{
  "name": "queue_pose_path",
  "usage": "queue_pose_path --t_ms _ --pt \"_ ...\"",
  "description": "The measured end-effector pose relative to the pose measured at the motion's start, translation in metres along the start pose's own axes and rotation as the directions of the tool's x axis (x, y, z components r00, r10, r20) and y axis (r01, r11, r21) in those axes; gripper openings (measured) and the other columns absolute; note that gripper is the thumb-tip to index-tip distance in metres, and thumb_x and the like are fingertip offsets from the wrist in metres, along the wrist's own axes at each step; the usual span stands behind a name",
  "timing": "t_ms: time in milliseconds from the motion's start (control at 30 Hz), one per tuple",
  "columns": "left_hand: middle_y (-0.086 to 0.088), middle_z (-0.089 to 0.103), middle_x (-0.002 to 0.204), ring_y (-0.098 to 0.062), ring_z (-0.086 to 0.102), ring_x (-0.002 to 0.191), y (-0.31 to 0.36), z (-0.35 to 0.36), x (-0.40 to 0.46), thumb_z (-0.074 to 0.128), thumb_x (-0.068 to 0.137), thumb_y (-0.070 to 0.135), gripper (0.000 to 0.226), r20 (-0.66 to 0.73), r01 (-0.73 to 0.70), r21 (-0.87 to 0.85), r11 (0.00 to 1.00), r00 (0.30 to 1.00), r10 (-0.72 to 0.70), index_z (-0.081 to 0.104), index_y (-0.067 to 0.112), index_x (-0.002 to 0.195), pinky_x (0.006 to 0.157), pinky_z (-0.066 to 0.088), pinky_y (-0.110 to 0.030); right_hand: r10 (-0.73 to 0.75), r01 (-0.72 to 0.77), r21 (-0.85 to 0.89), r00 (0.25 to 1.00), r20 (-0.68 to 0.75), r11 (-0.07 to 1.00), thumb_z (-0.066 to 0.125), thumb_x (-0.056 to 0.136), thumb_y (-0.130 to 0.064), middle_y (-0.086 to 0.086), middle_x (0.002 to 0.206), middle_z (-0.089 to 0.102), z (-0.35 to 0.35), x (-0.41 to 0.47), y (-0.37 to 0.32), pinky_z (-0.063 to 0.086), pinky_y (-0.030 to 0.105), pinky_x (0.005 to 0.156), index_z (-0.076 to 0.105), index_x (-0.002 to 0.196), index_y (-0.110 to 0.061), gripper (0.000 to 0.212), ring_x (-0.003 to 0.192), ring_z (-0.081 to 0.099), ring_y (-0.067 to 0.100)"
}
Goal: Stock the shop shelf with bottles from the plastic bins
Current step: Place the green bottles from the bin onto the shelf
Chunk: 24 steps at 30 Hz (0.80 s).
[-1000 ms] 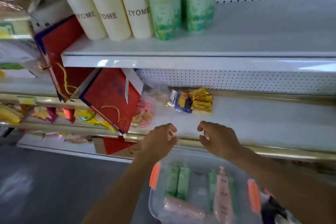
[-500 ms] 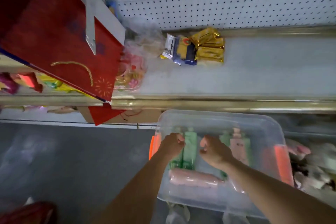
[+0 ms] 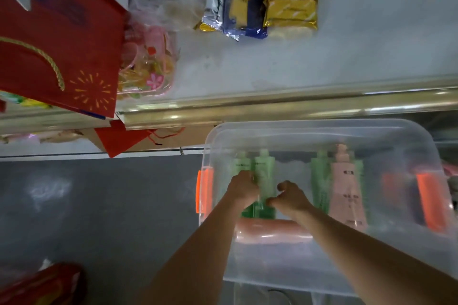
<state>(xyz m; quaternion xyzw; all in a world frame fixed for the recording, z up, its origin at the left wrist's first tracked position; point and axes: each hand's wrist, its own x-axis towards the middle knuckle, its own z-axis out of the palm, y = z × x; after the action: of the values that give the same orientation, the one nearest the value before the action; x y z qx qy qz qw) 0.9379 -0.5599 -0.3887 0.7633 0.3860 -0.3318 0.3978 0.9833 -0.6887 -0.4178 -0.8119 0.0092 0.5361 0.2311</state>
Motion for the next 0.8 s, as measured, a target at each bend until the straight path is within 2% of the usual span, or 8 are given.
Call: queue_pose_path --t_ms 67,167,233,367,533,633,733,800 --pt "-0.017 0.064 0.115 -0.033 0.063 0.105 0.000 -0.001 0.005 0.043 0.093 0.005 0.030 0.041 0.007 -0.055 0.998 0.999 -0.004 0.060 0.005 0.117 0.079 0.050 -0.035 0.008 -0.008 0.073 1.000 -0.002 0.997 0.082 0.070 -0.021 0.004 0.105 0.062 0.008 0.005 0.002 0.053 0.032 0.075 0.050 0.117 -0.008 0.058 0.088 0.061 0.018" --pt "-0.008 0.061 0.115 -0.025 0.062 0.094 0.005 0.001 0.012 0.047 0.090 0.005 0.038 0.061 0.003 -0.090 0.996 0.998 0.003 0.053 0.014 0.126 0.064 0.046 -0.024 0.019 -0.012 0.122 0.998 -0.056 0.993 0.086 0.065 -0.032 0.004 0.106 0.063 0.019 0.012 0.006 0.054 0.042 0.083 0.047 0.115 -0.011 0.066 0.092 0.064 0.021" --pt "-0.004 0.058 0.106 -0.023 0.058 0.091 0.010 0.005 0.015 0.049 0.091 0.010 0.030 0.004 -0.030 0.007 1.000 1.000 0.030 0.050 0.014 0.121 0.067 0.041 -0.026 0.026 -0.017 0.104 0.996 -0.088 0.994 0.085 0.066 -0.036 0.004 0.107 0.061 0.022 0.014 0.006 0.054 0.040 0.081 0.046 0.115 -0.011 0.067 0.094 0.063 0.024" --pt "-0.007 0.064 0.108 -0.027 0.060 0.101 0.016 0.014 0.018 0.047 0.096 0.025 0.024 -0.171 -0.085 0.157 0.984 0.979 0.112 0.049 0.013 0.117 0.076 0.042 -0.031 0.048 -0.041 0.065 0.993 -0.107 0.997 0.084 0.066 -0.033 0.003 0.102 0.059 0.021 0.017 0.003 0.049 0.032 0.070 0.046 0.112 -0.011 0.064 0.086 0.060 0.022" --pt "0.000 0.061 0.125 -0.023 0.059 0.113 0.018 0.012 0.017 0.050 0.094 0.035 0.045 -0.146 -0.015 -0.101 0.995 0.989 0.000 0.045 0.021 0.136 0.091 0.042 -0.029 0.048 -0.034 0.173 0.996 -0.081 0.984 0.086 0.065 -0.019 0.007 0.104 0.063 0.014 0.017 0.007 0.054 0.036 0.079 0.050 0.110 -0.010 0.059 0.092 0.063 0.024" --pt "0.005 0.056 0.131 -0.019 0.056 0.116 0.023 0.007 0.013 0.059 0.092 0.032 0.053 -0.032 0.007 -0.410 0.912 0.999 -0.022 0.041 0.021 0.141 0.097 0.043 -0.029 0.000 0.019 0.232 0.996 -0.085 0.972 0.086 0.062 -0.011 0.005 0.103 0.063 0.008 0.009 0.007 0.055 0.036 0.078 0.049 0.108 -0.011 0.059 0.092 0.062 0.022" --pt "0.000 0.057 0.128 -0.019 0.055 0.118 0.027 -0.003 0.006 0.071 0.086 0.018 0.062 0.009 -0.069 -0.613 0.787 0.995 0.094 0.043 0.022 0.140 0.096 0.046 -0.030 -0.076 0.101 0.254 0.991 -0.108 0.962 0.081 0.061 -0.006 0.005 0.098 0.063 -0.003 -0.002 0.002 0.056 0.039 0.075 0.048 0.108 -0.014 0.058 0.085 0.063 0.019" --pt "0.000 0.058 0.126 -0.018 0.056 0.116 0.030 -0.013 0.001 0.077 0.080 0.010 0.067 0.000 -0.157 -0.598 0.786 0.981 0.196 0.046 0.023 0.138 0.097 0.049 -0.032 -0.129 0.152 0.237 0.986 -0.108 0.960 0.079 0.062 -0.005 0.004 0.096 0.063 -0.012 -0.010 0.001 0.057 0.038 0.073 0.049 0.107 -0.016 0.056 0.084 0.064 0.018"
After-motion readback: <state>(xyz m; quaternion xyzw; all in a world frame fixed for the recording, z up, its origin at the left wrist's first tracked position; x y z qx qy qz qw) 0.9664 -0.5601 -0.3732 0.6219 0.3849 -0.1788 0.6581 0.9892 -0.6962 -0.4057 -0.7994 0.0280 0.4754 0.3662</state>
